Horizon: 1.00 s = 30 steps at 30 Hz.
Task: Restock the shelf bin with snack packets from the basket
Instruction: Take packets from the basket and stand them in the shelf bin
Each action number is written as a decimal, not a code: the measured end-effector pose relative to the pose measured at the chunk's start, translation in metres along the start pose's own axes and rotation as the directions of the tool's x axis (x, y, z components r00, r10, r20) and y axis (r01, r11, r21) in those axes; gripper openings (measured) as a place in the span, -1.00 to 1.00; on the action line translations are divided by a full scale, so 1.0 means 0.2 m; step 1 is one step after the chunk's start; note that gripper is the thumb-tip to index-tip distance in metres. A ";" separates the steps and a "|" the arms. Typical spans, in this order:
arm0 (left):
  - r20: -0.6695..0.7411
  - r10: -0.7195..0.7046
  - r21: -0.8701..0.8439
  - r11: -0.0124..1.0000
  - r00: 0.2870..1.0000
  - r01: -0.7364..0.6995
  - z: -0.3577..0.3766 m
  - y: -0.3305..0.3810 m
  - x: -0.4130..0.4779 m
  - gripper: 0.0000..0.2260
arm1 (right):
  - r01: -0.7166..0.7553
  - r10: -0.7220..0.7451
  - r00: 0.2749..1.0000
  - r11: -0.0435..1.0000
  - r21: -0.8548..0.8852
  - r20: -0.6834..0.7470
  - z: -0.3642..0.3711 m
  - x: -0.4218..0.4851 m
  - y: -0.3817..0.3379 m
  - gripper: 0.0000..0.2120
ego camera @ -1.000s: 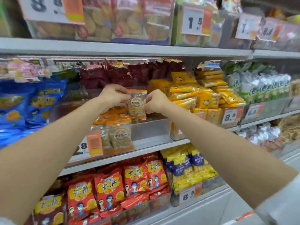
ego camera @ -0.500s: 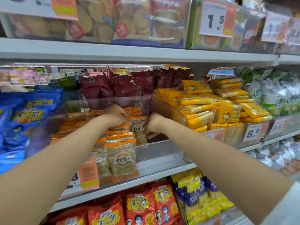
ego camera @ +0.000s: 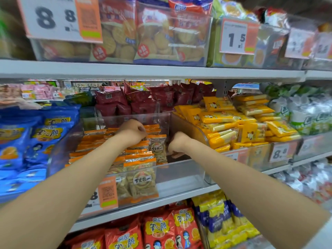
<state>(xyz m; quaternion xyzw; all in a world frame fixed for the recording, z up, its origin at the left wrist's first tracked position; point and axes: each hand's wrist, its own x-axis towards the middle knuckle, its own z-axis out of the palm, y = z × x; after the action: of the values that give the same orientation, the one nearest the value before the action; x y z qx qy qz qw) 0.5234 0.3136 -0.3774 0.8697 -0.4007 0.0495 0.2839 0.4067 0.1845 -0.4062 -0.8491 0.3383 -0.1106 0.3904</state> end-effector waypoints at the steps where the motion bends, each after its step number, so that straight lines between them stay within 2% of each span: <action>1: -0.024 -0.010 -0.010 1.000 1.000 0.010 -0.02 0.01 -0.01 -0.84 | 0.056 -0.057 0.996 0.998 -0.016 -0.068 -0.01 -0.02 -0.01 -0.86; 2: -0.046 -0.014 -0.029 0.999 0.999 0.012 -0.05 0.03 -0.03 -0.84 | 0.123 -0.127 0.982 0.992 -0.034 -0.138 -0.03 -0.06 -0.02 -0.92; 5: -0.093 0.028 -0.127 0.991 0.995 -0.040 -0.12 0.10 -0.12 -0.89 | 0.340 -0.312 0.903 0.939 0.046 -0.297 -0.06 -0.17 -0.04 -0.82; 8: -0.171 0.090 -0.172 0.978 0.981 -0.120 -0.14 0.21 -0.28 -0.82 | 0.533 -0.478 0.772 0.846 0.016 -0.419 -0.09 -0.34 0.01 -0.81; 10: -0.206 0.151 -0.183 0.965 0.967 -0.189 -0.12 0.30 -0.40 -0.75 | 0.588 -0.522 0.721 0.809 0.003 -0.456 -0.11 -0.46 0.08 -0.82; 12: -0.179 0.230 -0.172 0.950 0.957 -0.261 -0.08 0.39 -0.52 -0.72 | 0.598 -0.536 0.699 0.801 -0.025 -0.472 -0.13 -0.58 0.16 -0.84; 15: -0.091 0.315 -0.187 0.926 0.945 -0.327 0.03 0.51 -0.67 -0.71 | 0.556 -0.529 0.713 0.826 -0.089 -0.460 -0.16 -0.75 0.33 -0.87; 19: 0.024 0.384 -0.229 0.901 0.923 -0.369 0.28 0.64 -0.83 -0.66 | 0.462 -0.428 0.759 0.885 -0.057 -0.490 -0.16 -0.92 0.65 -0.85; 23: 0.196 0.365 -0.296 0.907 0.910 -0.300 0.64 0.72 -0.99 -0.68 | 0.286 -0.276 0.854 0.957 -0.045 -0.442 -0.15 -1.07 1.07 -0.84; 30: 0.463 0.318 -0.366 0.919 0.827 -0.148 1.36 0.78 -1.29 -0.66 | 0.019 -0.011 0.952 1.000 0.022 -0.307 -0.01 -1.28 1.79 -0.85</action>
<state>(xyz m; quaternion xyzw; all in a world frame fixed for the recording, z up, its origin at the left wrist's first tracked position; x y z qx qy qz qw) 0.1984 0.2615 -0.6140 0.7383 -0.5686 -0.2139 0.2931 0.0402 0.1847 -0.6487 -0.8194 0.3868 -0.2481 0.3428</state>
